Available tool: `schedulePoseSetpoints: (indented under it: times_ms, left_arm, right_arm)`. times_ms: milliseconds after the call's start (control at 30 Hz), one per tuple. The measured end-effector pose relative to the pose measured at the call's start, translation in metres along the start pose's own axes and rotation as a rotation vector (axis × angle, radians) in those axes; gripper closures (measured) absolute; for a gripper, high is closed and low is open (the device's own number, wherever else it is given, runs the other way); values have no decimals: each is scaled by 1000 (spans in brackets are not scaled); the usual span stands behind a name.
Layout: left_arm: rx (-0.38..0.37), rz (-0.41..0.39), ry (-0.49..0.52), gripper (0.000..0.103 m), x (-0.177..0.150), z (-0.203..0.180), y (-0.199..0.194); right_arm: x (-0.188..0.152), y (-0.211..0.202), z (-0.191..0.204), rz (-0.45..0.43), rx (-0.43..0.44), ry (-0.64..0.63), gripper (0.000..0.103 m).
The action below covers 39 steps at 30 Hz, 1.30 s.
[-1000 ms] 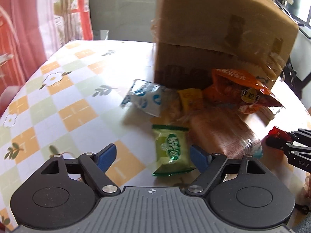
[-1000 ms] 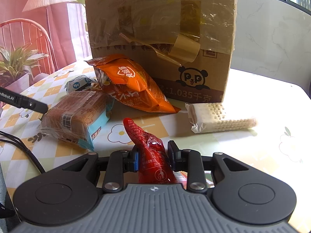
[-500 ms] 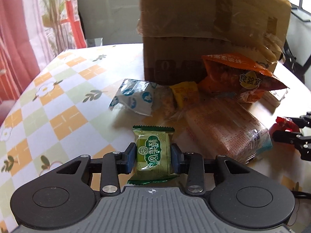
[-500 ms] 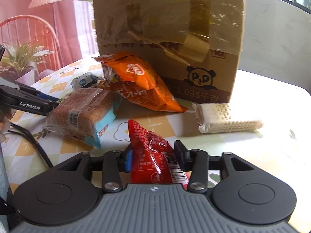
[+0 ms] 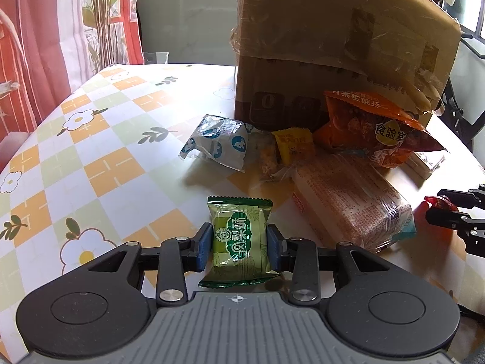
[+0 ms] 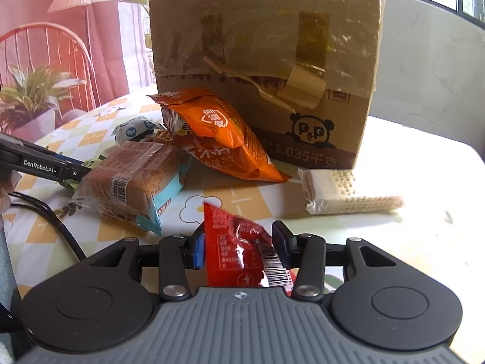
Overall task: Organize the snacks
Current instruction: 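Carry both packets over the box and open both tools to release them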
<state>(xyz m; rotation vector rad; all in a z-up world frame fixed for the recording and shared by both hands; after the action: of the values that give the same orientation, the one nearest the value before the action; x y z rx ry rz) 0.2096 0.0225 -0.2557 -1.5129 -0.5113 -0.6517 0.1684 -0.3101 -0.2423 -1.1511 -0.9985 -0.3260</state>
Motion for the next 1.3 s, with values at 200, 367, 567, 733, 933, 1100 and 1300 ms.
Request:
schedulePoseSetpoints:
  times_ms: [200,367,567,733,933,1100,1300]
  left_arm:
    - [-9,-1,-8,63,0,0,-1]
    - [-14,-15,-8,63,2,1,-4]
    - [-10,-57,15,63,7,-1,-15]
    - [-6,-102,18,63,17,2,-29]
    - [-15,-196,3,63,43,9,-58]
    - [-26,-292,12,63,82,8,-82]
    - [-57,-416,94,63,143,-15,-101]
  right_arm:
    - [0,-9,-6,0,-2,54,57]
    - [4,-19,-4,-32,7,58,79]
    - [19,-29,-4,-76,49,92,88]
    - [35,-41,-3,-128,69,104,88]
    - [64,-62,-3,-221,87,107,88]
    - [99,-78,-9,-308,91,91,88]
    - [153,-91,-18,-404,94,58,88]
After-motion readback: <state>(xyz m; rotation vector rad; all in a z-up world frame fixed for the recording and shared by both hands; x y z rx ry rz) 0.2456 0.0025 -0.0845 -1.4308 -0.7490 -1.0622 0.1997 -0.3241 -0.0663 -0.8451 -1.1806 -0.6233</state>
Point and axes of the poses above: each gripper's, at about its wrist camera, not at the fingertips, and y roughly the way its jaws point, z to its left, x to its top, the point moved 4 cm from there along y, roughly the way its jaws point, and after that the axes turned 4 degrees about x, right-handed, at the moved point
